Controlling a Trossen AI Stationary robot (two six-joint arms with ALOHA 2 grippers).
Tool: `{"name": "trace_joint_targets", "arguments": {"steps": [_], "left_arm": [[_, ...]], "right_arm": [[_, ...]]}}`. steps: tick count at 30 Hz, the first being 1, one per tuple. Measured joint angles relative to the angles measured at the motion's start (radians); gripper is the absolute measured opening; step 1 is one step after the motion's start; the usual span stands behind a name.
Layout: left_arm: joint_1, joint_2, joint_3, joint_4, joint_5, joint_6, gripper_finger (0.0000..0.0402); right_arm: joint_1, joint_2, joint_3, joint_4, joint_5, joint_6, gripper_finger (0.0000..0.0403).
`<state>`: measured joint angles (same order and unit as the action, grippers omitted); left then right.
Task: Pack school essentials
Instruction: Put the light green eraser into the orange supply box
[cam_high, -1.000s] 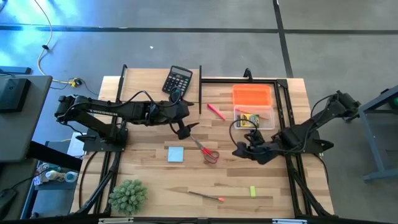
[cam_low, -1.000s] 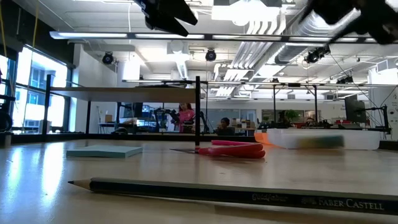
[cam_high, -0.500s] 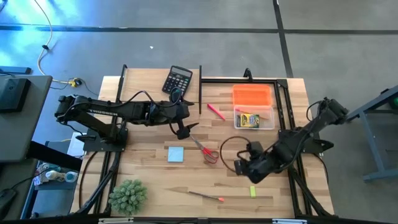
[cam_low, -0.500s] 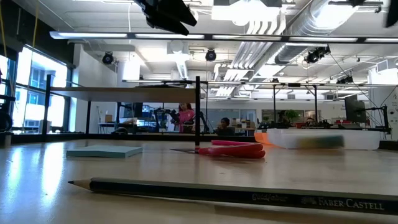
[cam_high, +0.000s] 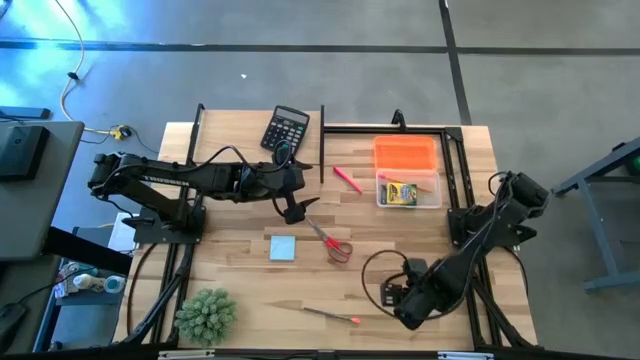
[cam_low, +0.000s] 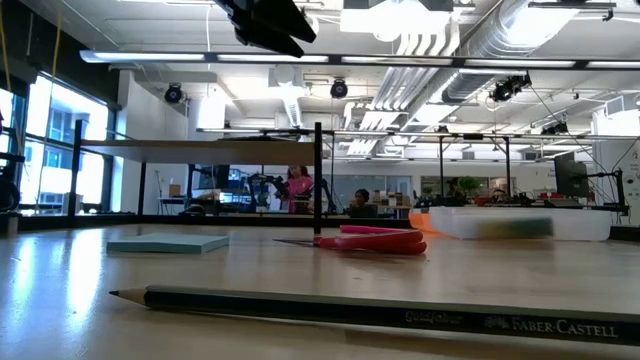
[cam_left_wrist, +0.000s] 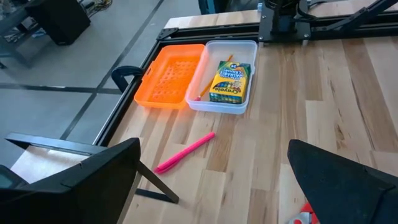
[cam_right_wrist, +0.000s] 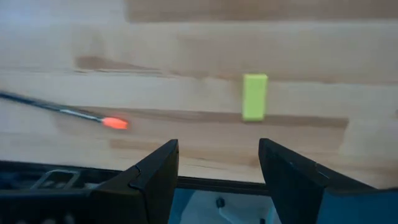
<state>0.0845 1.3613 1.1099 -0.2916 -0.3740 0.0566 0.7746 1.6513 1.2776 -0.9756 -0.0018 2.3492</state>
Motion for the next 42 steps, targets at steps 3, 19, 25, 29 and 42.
{"name": "trace_joint_targets", "arguments": {"steps": [3,19,25,29,42], "left_arm": [[0.000,0.000,0.000,0.000,0.003,0.000,0.0396],[0.000,0.000,0.000,0.000,0.004,-0.001,0.0397],[0.000,0.000,0.000,0.000,0.004,-0.001,0.0396],[0.000,0.000,0.000,0.001,0.004,-0.001,0.0397],[0.000,0.000,0.000,0.003,0.004,-0.001,0.0397]], "right_arm": [[0.008,0.036,0.000,0.000,-0.027,0.007,0.0210],[0.014,0.225,-0.001,0.038,-0.033,-0.099,0.0210],[0.026,0.246,-0.001,0.030,-0.030,-0.083,0.0210],[0.051,0.256,-0.017,0.041,-0.024,-0.046,0.0210],[0.084,0.267,-0.019,0.038,0.030,-0.018,0.0210]]}}
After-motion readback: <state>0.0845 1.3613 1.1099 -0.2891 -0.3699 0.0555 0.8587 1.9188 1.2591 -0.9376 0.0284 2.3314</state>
